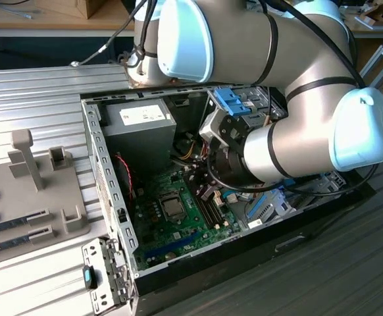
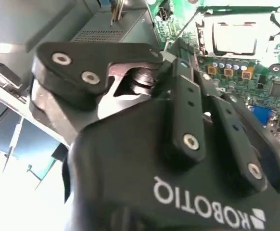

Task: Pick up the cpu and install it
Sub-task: 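Close the cpu cover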

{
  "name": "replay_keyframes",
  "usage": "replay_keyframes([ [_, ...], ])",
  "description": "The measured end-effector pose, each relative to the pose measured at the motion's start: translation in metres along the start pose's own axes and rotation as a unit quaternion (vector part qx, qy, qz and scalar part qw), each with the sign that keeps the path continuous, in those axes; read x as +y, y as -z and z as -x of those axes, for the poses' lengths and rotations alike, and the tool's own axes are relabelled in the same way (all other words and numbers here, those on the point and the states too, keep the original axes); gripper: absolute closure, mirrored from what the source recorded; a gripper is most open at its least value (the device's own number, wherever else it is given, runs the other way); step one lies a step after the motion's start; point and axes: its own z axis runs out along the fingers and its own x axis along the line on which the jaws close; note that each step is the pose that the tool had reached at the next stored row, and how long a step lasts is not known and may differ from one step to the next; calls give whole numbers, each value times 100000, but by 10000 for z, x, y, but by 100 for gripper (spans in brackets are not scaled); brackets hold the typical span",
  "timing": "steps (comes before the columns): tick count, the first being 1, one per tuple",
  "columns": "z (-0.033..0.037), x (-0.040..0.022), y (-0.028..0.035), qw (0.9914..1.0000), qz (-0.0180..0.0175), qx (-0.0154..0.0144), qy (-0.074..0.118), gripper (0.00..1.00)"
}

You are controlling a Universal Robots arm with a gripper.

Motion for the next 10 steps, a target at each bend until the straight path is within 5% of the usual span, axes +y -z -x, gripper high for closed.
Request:
replay_keyframes([
  [7,101,95,-24,100000,77,89,0,89],
  [8,139,128,-52,99999,171,341,383,89],
  [10,246,176,-116,99894,862,2502,3766,89],
])
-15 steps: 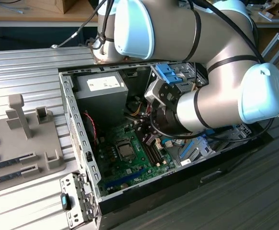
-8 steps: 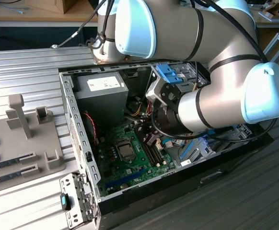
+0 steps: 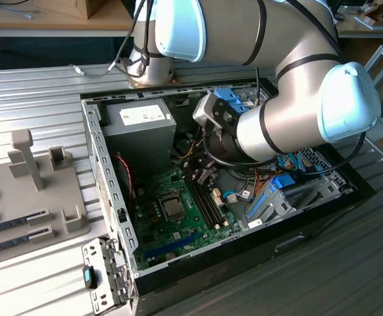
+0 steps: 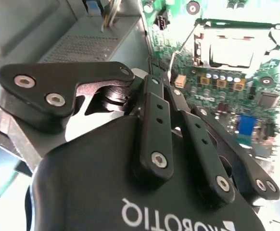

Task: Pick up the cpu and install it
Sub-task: 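Close the cpu cover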

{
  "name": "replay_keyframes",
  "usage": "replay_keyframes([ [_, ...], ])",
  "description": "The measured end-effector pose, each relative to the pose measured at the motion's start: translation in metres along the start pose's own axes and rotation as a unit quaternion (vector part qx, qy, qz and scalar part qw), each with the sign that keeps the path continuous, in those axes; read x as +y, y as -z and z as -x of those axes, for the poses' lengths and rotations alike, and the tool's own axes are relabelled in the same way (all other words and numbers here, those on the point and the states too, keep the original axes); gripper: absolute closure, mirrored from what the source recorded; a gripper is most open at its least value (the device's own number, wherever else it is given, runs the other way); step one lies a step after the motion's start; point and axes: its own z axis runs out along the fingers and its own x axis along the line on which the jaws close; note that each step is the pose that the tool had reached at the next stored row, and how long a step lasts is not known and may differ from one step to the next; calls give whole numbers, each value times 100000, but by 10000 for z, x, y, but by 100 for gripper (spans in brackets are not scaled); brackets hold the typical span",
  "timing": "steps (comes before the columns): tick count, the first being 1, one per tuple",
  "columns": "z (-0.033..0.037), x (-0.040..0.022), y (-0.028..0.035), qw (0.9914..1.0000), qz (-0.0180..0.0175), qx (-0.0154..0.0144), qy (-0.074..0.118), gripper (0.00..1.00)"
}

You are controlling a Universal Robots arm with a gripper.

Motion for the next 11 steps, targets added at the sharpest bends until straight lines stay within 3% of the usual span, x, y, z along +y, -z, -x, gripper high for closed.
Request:
replay_keyframes([
  [1,-1,-4,-9,99975,388,1147,1904,89],
  [2,0,-5,-14,99952,518,1572,2602,89],
  [4,10,0,-29,99916,670,2110,3459,89],
  [7,31,10,-42,99897,746,2325,3817,89],
  [8,35,5,-42,99890,683,2525,3895,89],
  [9,38,0,-42,99876,119,3293,3738,89],
  [11,47,-7,-41,99791,-1555,5397,3183,89],
])
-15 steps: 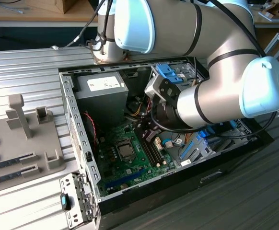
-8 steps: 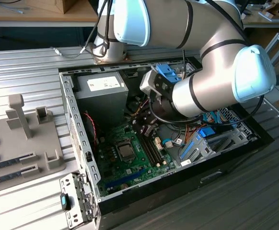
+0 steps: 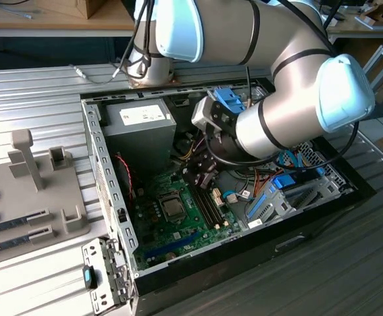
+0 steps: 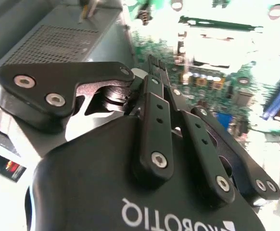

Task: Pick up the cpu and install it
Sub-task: 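Close the cpu cover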

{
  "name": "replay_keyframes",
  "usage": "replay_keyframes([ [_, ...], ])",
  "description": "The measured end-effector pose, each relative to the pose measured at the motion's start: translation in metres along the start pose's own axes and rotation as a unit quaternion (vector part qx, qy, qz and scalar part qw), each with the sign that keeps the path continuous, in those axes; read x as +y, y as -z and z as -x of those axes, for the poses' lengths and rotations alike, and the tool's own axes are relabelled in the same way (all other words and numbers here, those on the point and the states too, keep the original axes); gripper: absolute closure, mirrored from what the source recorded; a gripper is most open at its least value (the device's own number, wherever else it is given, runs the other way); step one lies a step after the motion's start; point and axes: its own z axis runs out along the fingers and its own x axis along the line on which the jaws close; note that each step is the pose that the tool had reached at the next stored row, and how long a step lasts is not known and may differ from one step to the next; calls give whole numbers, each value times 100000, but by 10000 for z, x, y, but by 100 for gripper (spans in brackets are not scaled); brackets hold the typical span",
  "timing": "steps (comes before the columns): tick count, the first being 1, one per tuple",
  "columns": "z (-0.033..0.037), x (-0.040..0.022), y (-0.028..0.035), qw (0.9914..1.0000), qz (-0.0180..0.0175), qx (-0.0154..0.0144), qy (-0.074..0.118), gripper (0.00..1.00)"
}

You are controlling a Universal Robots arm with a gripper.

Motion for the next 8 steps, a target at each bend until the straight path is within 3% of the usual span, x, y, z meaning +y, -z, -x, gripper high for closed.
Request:
replay_keyframes([
  [2,26,14,-12,99979,-1242,1529,-644,89],
  [3,49,28,-22,99943,-2019,2485,-1056,89],
  [4,62,37,-28,99912,-2514,3096,-1322,89],
  [5,84,50,-38,99849,-3295,4049,-1734,89],
  [6,95,56,-43,99795,-3837,4708,-2018,89],
  [7,102,59,-46,99707,-4589,5627,-2406,89],
  [8,106,61,-48,99633,-5137,6303,-2690,89],
])
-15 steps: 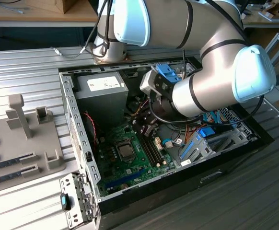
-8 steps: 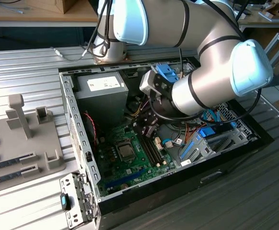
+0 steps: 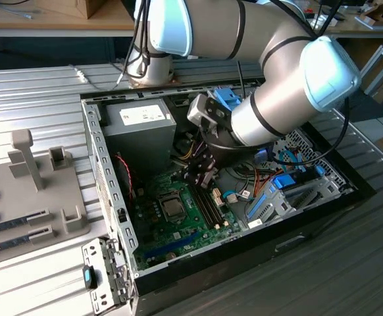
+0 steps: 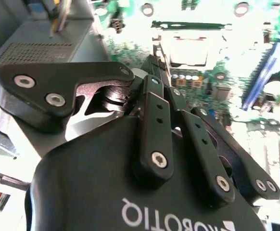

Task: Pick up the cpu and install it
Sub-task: 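Close the cpu cover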

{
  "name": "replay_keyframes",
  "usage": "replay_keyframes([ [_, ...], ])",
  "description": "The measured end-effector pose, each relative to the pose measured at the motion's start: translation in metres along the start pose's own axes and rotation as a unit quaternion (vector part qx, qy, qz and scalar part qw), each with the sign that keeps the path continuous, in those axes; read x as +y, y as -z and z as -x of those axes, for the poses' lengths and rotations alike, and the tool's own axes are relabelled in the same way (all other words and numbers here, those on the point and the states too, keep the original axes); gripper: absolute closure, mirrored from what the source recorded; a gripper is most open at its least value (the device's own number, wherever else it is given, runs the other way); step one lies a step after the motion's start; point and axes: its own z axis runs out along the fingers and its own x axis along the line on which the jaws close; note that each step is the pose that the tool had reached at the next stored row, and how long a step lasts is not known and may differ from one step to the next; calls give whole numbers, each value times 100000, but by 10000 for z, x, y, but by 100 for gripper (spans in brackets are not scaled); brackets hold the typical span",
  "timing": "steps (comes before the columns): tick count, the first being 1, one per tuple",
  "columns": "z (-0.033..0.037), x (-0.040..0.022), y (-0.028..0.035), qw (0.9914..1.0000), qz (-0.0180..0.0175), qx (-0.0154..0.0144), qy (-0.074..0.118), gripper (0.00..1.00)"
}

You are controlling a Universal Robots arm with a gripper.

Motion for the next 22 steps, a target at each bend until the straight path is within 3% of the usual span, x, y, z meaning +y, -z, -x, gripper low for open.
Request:
replay_keyframes([
  [1,7,4,-1,99991,-778,967,-414,89],
  [2,8,3,-3,99987,-953,1177,-503,89],
  [6,9,2,-3,99987,-986,1176,-513,89],
  [7,9,2,-4,99985,-1470,868,-405,89],
  [9,9,0,-8,99933,-3622,-548,65,89],
  [10,9,0,-9,99894,-4459,-1081,242,89],
  [11,9,0,-10,99866,-4961,-1400,347,89],
  [13,9,-1,-11,99754,-6556,-2375,677,89],
  [15,9,-1,-12,99638,-7848,-3140,925,89],
  [17,9,-1,-12,99463,-9443,-4064,1234,89],
  [18,10,-2,-14,99391,-10010,-4396,1344,89],
  [19,9,-3,-14,99344,-10363,-4617,1418,89],
  [22,8,-3,-13,99344,-10371,-4610,1416,89],
])
